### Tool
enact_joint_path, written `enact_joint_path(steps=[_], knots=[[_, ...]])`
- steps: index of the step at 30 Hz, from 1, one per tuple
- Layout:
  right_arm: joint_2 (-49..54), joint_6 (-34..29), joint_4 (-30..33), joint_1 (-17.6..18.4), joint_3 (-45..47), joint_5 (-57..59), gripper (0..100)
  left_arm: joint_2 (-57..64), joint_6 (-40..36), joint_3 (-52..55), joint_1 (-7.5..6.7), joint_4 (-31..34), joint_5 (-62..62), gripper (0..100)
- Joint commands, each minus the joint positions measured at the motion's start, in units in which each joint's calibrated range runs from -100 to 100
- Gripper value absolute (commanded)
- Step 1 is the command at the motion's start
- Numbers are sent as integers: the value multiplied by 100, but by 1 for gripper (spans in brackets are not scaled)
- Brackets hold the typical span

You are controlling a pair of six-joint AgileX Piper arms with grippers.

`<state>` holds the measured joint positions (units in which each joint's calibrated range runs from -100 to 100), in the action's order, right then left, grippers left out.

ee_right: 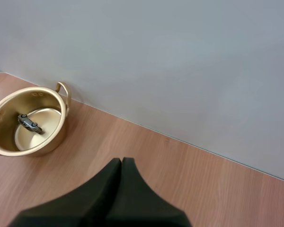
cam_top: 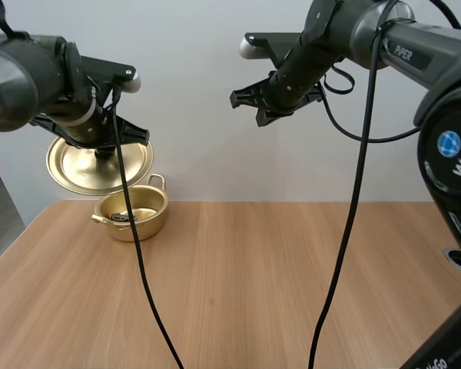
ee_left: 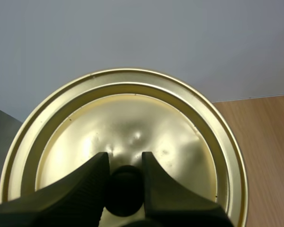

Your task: Open the pot, put the car inside, and close it

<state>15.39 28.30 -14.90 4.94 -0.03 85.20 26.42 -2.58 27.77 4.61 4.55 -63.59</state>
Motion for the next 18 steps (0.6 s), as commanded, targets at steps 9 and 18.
enact_joint_path(steps=[9,18], knots=[[2743,0,172,-168,122,1480,0,-1264,0,77,2,-303,1606,0],[3385,9,736,-212,122,1480,0,-2134,238,77,2,-393,2767,0]])
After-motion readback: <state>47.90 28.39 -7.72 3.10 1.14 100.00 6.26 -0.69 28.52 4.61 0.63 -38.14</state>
